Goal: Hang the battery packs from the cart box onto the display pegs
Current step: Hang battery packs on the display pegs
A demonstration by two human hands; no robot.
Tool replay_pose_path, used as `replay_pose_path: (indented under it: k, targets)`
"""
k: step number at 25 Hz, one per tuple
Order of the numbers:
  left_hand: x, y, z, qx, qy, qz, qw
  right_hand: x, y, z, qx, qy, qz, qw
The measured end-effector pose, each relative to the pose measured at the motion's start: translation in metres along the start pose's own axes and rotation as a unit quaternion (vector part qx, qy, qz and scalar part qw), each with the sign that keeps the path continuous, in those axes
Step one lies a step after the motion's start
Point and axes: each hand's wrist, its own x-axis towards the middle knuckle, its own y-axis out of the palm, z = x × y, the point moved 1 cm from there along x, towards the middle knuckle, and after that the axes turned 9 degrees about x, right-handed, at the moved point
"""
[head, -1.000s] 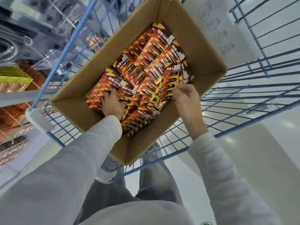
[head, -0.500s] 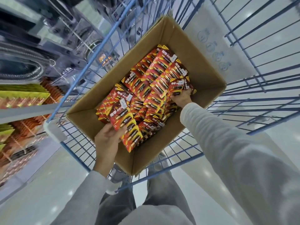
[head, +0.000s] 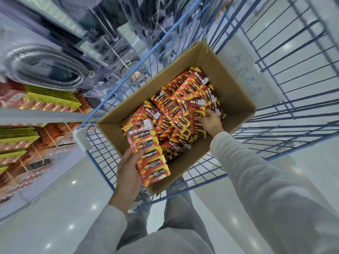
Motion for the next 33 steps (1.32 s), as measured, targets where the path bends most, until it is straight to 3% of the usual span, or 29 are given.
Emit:
replay_pose_path:
  k: [4,9,12,15,18,22,28,33]
  targets:
    - [-0.018,-0.020,-0.012,-0.029,0.038,0.022,0.999,-0.058,-0.008,0.028,0.145,-0.037,0.099,0.984]
    - [-0.070,-0.067,-0.034,-0.094,0.073,0.059,0.991,-0.169,0.009,0.074,0.230,-0.083,0.166,0.955]
    - [-0.100,-0.119,-0.040,-0.161,0.104,0.076,0.979,-0.246,0.048,0.094,0.256,-0.121,0.203,0.937]
    - [-0.132,-0.180,-0.038,-0.244,0.101,0.155,0.952,-0.321,0.099,0.103,0.260,-0.146,0.261,0.918]
    - [-0.158,-0.233,-0.033,-0.242,0.175,0.156,0.942,-0.378,0.147,0.104,0.248,-0.167,0.296,0.907]
    - [-0.185,-0.347,-0.001,-0.243,0.283,0.062,0.926,-0.461,0.231,0.097,0.209,-0.206,0.321,0.900]
    - [-0.234,-0.500,0.036,-0.285,0.361,-0.070,0.885,-0.562,0.361,0.092,0.146,-0.248,0.368,0.884]
    - [-0.280,-0.594,0.051,-0.328,0.387,-0.198,0.839,-0.642,0.455,0.098,0.056,-0.300,0.427,0.851]
